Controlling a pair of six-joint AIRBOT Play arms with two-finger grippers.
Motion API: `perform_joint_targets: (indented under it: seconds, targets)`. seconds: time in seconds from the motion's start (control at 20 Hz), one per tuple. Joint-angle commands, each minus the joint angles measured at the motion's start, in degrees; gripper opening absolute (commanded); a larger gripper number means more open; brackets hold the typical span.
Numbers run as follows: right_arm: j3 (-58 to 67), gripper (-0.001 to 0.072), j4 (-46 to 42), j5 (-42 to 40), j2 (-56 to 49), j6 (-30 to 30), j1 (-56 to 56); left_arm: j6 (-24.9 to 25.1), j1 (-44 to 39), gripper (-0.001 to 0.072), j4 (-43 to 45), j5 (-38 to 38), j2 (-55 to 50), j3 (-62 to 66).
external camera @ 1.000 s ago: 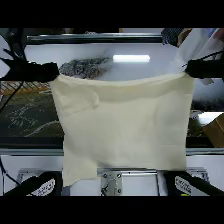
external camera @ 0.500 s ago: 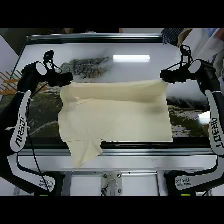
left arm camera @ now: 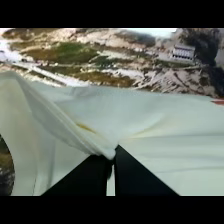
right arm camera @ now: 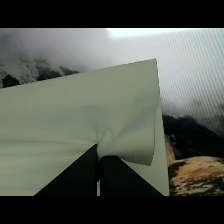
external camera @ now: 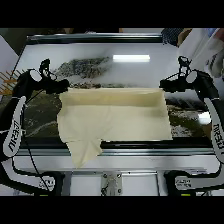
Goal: Fold the clothes and pants, and hang the long-sleeved shirts on hangers.
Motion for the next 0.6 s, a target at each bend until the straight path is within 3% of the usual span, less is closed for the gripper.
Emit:
perform_joint_targets:
  seconds: [0.0, 0.5, 0.55]
  targets:
    - [-8.5, 0.0007, -1.4, -0.8, 4.4, 0.5, 0.0, 1.6, 0.2, 0.0009, -0.3, 3.4, 4.6, -9.6]
    - [-20.0, 0.0016, -0.7, 1.0, 7.4, 0.5, 1.0, 2.0, 0.2, 0.001, -0.4, 4.4, 7.1, -20.1]
    - [-20.0, 0.0069, 0.3, 1.7, 7.5, 0.5, 1.0, 1.5, 0.2, 0.0147, -0.3, 4.4, 7.5, -20.1]
